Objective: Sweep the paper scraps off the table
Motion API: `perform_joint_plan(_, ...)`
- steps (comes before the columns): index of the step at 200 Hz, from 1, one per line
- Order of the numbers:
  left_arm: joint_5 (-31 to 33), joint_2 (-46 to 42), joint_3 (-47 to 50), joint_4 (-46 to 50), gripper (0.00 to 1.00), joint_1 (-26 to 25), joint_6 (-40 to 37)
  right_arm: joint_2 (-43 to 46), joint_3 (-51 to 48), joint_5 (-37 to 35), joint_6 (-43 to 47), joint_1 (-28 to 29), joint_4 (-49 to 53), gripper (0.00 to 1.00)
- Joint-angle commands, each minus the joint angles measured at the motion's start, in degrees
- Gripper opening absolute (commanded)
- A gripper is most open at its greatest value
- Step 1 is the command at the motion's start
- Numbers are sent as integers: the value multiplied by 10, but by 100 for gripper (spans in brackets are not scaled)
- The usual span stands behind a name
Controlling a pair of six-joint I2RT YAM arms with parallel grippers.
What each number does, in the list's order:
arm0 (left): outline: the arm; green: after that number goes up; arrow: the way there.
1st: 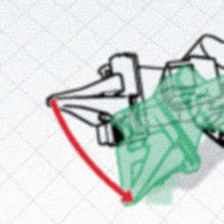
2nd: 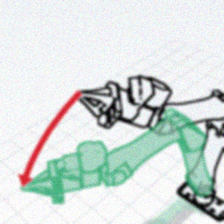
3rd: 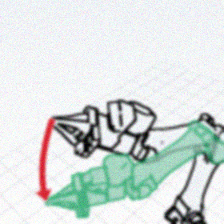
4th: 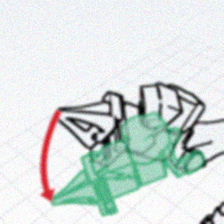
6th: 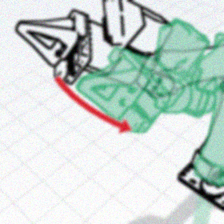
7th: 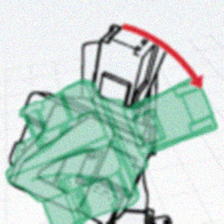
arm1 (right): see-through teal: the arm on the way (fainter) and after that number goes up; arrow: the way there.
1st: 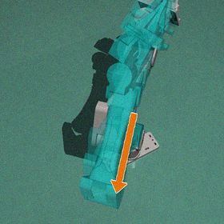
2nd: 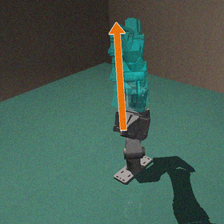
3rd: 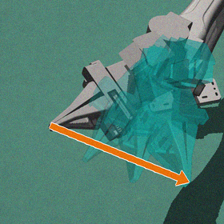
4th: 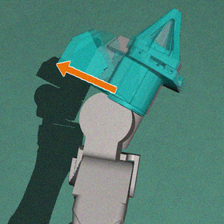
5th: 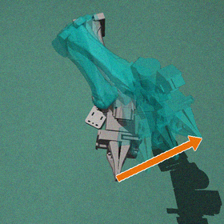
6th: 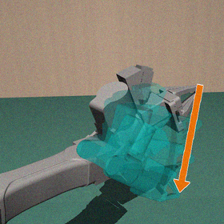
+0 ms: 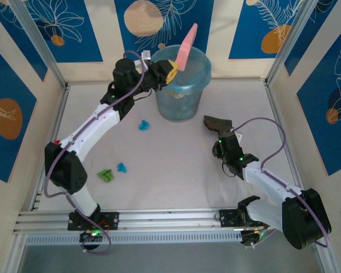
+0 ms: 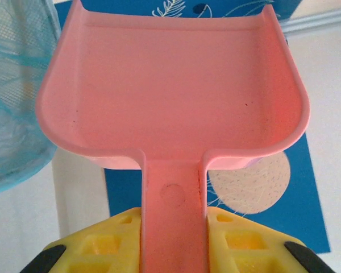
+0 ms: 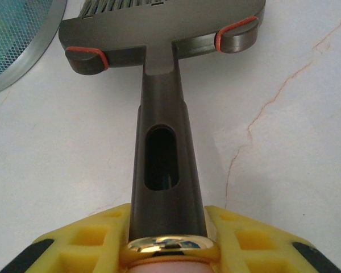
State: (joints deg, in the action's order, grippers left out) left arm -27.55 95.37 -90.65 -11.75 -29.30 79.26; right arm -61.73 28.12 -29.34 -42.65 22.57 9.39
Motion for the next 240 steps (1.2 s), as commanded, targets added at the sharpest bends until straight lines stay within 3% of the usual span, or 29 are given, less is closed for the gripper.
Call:
perform_joint_plan(1,40,-85,38,33,0,-25,-111,0,11,-8,4,-4,4,0)
perform_joint_plan(78,267,-348,270,201,0,-215,-368,45,-17,-13,1,-7,-9,0)
perform_joint_plan(125,451,-435,435,315,0,-343,-444,76,-32,-9,-1,-8,-20,0)
perform_joint_plan(175,508,-452,586,345,0,-383,-432,143,-63,-8,12,-9,-43,0)
perform_joint_plan(216,560,-449,658,315,0,-386,-460,226,-85,2,29,-8,-48,0)
perform_joint_plan(240,571,-459,656,349,0,-386,-443,300,-81,35,36,-2,-27,0)
